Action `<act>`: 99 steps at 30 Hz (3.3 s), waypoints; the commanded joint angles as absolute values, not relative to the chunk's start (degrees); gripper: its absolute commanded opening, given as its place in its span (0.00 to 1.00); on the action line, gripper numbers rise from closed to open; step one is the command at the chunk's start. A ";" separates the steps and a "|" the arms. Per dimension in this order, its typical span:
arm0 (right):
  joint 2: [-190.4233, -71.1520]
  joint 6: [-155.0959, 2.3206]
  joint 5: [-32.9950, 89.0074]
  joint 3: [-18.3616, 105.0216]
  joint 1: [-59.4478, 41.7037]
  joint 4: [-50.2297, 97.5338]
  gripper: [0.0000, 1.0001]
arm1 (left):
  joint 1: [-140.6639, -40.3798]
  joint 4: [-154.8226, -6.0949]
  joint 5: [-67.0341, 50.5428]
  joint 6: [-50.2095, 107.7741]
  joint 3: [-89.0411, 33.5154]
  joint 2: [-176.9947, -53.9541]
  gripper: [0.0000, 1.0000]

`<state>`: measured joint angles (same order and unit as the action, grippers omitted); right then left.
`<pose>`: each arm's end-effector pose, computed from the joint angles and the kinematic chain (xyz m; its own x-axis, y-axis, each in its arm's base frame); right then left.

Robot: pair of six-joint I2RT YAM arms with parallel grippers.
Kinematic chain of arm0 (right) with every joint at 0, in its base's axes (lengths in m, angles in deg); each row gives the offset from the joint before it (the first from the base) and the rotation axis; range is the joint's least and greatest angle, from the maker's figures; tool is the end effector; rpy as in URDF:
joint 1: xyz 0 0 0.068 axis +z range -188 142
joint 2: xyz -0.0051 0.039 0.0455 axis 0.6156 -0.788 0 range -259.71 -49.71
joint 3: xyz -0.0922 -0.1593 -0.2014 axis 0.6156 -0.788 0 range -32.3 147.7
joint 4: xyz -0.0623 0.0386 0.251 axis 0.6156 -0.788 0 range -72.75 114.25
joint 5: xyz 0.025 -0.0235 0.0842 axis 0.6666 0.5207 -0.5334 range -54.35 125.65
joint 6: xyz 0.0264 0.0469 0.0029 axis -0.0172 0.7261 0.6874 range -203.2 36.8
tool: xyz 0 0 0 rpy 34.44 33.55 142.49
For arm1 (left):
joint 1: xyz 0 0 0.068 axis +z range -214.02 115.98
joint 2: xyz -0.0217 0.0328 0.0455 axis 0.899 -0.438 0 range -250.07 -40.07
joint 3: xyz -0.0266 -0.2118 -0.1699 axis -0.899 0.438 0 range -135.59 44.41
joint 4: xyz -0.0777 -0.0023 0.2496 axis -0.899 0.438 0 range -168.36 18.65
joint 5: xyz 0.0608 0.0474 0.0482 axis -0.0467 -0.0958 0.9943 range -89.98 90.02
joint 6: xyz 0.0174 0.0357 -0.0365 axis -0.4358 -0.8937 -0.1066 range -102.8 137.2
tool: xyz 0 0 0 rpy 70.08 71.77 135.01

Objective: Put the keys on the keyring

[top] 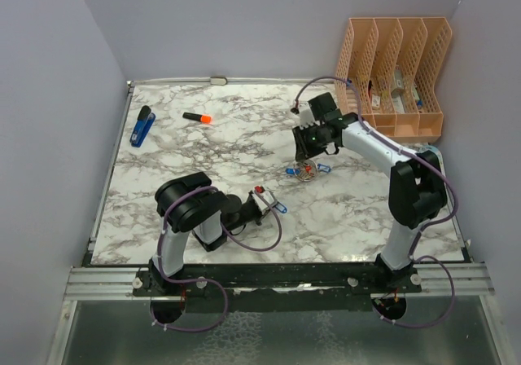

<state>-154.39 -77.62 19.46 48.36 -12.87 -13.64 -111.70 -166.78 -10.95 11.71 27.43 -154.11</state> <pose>0.3454 0.1729 0.2285 -0.8461 -0.2937 -0.4448 -0.4465 0.8463 0.2905 0.1732 -0.2002 0.0877 -0.0191 0.1605 -0.9868 0.8583 0.5089 0.0662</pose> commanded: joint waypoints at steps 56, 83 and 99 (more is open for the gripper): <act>-160.41 -130.48 26.51 42.55 -1.70 -9.40 0.23 | -111.29 -180.75 -9.13 11.23 27.80 -154.83 0.00; -159.59 -130.96 27.33 44.45 -1.70 -7.48 0.23 | -111.13 -180.74 -9.24 11.82 27.66 -155.20 0.00; -163.13 -132.53 28.68 45.35 -1.70 -4.91 0.22 | -110.74 -180.75 -9.10 11.83 27.62 -155.15 0.00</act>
<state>-161.14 -131.60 27.48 43.48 -2.06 -6.23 -111.48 -166.80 -10.88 11.29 27.02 -154.39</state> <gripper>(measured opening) 0.230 0.018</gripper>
